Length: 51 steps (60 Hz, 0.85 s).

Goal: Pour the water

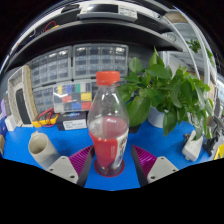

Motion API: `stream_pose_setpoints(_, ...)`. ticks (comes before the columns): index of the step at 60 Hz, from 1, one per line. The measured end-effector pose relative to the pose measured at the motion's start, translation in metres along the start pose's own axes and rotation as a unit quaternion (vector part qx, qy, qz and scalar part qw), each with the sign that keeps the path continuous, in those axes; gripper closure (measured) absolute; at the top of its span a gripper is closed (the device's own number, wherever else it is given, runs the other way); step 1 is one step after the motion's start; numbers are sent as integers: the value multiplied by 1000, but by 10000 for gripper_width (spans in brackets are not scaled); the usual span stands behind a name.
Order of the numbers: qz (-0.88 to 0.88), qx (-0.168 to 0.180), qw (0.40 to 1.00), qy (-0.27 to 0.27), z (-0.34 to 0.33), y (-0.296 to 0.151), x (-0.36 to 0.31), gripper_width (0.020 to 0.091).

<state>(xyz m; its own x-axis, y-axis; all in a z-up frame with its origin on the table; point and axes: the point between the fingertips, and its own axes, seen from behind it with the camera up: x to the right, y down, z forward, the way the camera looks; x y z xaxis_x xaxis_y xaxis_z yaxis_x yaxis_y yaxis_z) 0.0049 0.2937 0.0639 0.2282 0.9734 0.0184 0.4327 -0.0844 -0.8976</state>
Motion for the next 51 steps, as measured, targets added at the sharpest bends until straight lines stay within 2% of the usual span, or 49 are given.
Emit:
stream_pose_setpoints(8, -11, -36, 999, -16, -29, 24, -14, 369)
stream_pose_setpoints(18, -26, -52, 997, -48, -63, 28, -39, 363)
stream_pose_setpoints(35, -26, -28, 994, -102, -108, -24, -87, 361)
stream_pose_setpoints(51, -34, -16, 993, -115, -133, -54, -102, 365)
